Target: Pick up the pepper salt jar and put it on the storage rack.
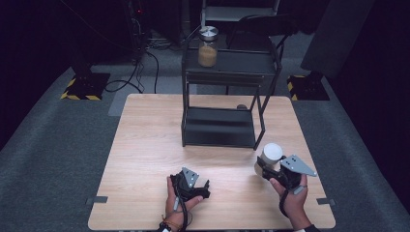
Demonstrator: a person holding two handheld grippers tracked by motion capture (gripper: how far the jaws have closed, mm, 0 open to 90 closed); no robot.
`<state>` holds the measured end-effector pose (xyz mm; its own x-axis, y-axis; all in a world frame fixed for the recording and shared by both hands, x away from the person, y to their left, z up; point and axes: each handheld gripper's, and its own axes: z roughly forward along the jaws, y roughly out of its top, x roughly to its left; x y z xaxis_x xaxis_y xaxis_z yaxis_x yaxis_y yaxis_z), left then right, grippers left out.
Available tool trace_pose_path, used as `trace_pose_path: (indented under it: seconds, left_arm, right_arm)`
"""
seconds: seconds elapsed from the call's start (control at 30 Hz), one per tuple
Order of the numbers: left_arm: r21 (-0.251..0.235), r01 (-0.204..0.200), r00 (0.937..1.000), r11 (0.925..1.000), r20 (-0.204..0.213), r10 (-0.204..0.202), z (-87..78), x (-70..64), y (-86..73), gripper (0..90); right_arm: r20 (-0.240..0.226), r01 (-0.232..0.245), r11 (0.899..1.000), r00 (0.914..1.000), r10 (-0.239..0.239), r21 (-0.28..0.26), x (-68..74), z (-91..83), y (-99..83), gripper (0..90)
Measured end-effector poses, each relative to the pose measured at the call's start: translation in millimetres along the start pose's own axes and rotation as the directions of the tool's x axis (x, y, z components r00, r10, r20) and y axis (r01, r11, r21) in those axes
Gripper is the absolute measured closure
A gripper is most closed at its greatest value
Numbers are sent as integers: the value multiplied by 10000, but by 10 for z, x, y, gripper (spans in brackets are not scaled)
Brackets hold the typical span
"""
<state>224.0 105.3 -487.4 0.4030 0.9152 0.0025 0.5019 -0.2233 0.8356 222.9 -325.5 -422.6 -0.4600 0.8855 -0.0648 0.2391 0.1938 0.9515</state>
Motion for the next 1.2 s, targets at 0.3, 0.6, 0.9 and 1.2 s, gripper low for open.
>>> trace_pose_path:
  seconds: [0.3, 0.6, 0.9, 1.2]
  left_arm:
    - [6, -6, 10000, 10000, -4, 6, 0, 0, 1, 12]
    - [6, 4, 10000, 10000, -9, -4, 0, -2, 1, 12]
    - [6, 3, 10000, 10000, -3, -3, 0, -1, 1, 12]
    - [1, -6, 10000, 10000, -5, 6, 0, -1, 1, 12]
  right_arm:
    - [128, 82, 9988, 9999, -75, -492, 21, 95, 367, 338]
    - [462, 187, 9941, 9988, -138, -1070, 85, 227, 749, 339]
    - [1286, 283, 9911, 9916, -114, -1302, 209, 329, 1202, 339]
    - [1569, 375, 9835, 9876, -94, -1771, 243, 418, 1581, 339]
